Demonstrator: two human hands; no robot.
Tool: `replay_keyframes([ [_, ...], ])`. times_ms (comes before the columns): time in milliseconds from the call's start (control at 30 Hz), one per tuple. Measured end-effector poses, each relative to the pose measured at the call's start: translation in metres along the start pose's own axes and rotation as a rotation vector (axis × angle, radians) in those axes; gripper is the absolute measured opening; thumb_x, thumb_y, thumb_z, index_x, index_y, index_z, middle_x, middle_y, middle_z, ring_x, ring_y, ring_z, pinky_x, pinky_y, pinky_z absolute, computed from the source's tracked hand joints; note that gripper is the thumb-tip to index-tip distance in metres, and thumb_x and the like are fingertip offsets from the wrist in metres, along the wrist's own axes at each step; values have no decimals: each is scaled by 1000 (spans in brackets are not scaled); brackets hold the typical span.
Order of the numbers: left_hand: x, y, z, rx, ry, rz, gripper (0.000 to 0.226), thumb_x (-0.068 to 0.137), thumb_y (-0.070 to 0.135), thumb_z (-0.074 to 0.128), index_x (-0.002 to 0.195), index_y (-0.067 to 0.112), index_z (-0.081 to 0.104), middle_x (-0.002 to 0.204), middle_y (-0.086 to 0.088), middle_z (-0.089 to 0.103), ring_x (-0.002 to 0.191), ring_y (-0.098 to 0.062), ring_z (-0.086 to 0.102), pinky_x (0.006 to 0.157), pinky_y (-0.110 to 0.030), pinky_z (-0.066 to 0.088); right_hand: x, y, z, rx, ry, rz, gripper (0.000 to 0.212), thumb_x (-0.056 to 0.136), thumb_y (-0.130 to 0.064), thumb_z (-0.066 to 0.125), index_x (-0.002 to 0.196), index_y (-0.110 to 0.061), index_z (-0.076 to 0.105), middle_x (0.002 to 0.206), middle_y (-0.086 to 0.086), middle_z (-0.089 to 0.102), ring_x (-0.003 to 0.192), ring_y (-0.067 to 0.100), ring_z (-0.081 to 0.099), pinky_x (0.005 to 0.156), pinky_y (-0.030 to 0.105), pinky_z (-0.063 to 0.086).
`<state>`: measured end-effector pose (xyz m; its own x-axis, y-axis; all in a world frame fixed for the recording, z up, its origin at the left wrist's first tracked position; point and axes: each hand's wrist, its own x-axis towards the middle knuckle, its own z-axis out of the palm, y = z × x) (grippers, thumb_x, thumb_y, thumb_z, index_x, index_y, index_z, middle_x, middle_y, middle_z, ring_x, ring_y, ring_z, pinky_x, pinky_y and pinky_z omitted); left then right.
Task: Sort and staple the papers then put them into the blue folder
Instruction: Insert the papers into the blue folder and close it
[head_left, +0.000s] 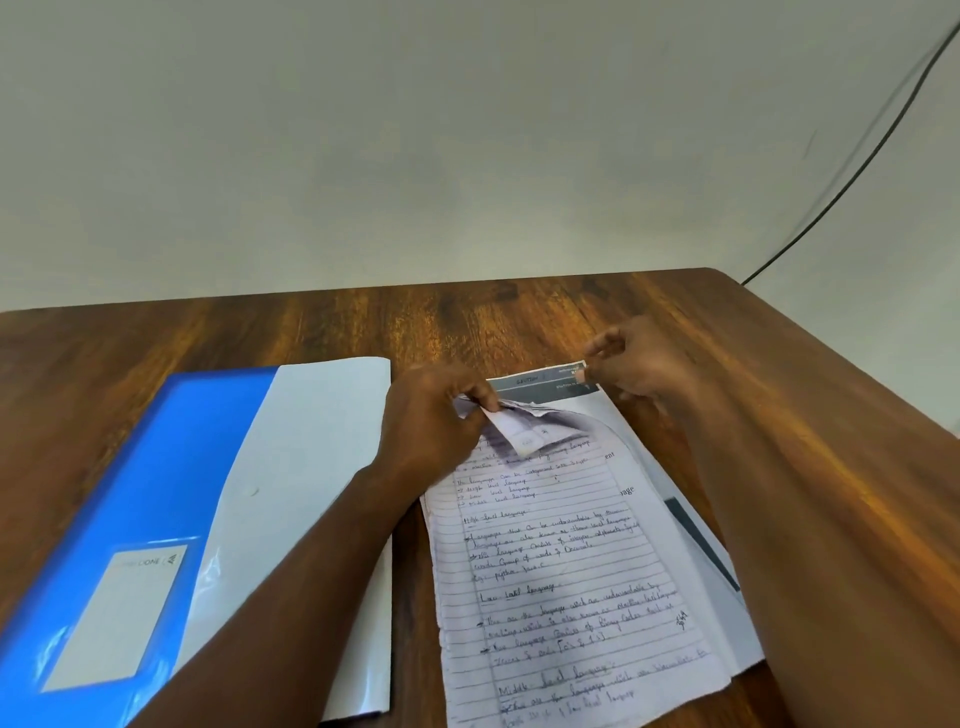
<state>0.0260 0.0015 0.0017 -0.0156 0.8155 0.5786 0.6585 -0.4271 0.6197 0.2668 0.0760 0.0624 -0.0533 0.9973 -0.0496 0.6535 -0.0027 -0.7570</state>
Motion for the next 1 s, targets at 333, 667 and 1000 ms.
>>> replay_keyframes([
  [333,-1,0,-1,-9,-68,22,33,81,5,86,98,27,67,90,19,71,88,-2,67,78,-11,52,9,6,13,-3,-56,-11,51,68,2,92,111,-16,73,103,0,74,95,17,68,76,30,57],
  [667,0,-2,1,12,-26,87,20,80,4,86,88,21,79,93,9,76,85,-13,67,71,-29,56,-10,-14,-19,116,-361,-222,31,81,-5,84,112,-7,79,109,8,79,108,33,73,98,55,56],
  [1000,3,7,0,-7,50,-50,56,72,1,86,105,34,55,80,16,69,77,-3,70,66,-25,60,-33,-42,-21,-47,-635,-295,57,67,-16,94,120,-15,72,116,4,77,109,24,73,100,47,58],
])
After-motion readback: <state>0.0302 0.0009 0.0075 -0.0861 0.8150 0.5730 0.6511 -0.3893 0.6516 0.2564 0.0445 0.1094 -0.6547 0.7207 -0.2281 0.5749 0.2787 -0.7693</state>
